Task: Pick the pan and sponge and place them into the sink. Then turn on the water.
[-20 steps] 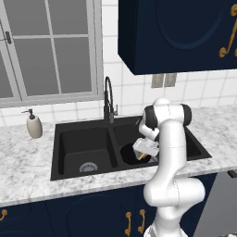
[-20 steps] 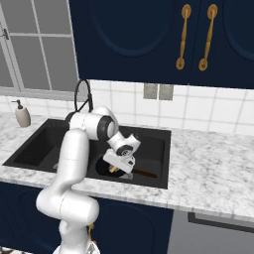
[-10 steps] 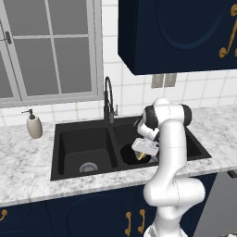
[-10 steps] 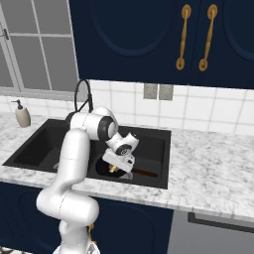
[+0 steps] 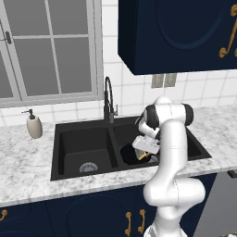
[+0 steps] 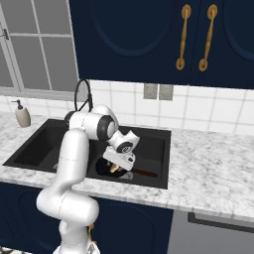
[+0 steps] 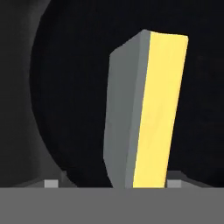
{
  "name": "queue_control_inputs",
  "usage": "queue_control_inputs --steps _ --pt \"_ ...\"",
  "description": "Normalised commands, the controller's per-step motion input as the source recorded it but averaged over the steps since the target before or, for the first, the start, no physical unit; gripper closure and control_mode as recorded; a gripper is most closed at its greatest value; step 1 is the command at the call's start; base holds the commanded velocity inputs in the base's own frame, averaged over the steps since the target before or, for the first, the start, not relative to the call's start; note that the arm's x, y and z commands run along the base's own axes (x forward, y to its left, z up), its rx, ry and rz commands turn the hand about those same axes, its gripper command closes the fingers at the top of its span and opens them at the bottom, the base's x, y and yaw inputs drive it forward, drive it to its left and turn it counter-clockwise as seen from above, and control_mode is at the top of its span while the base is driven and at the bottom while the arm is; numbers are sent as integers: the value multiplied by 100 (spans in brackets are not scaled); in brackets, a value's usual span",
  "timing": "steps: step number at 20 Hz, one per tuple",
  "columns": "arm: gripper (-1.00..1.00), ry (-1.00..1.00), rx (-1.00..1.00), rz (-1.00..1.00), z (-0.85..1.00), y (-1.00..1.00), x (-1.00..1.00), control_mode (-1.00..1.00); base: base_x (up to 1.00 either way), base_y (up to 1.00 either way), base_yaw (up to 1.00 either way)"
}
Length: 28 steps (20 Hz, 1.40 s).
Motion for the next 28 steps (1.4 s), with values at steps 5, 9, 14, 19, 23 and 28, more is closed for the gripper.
queue_control_inputs --steps 5,9,14,19,23,28 --pt "-100 0 -3 -1 90 0 -22 -100 0 0 0" --pt "-100 0 0 -2 100 -1 -41 -100 0 0 0" --pt "-100 -9 0 -6 94 0 -41 -100 0 0 0" --pt "-100 -10 -1 -11 62 0 -24 -100 0 0 0" --pt "-100 0 0 -1 2 0 0 -100 0 0 0" --pt "-100 -9 0 -1 1 0 0 -100 0 0 0"
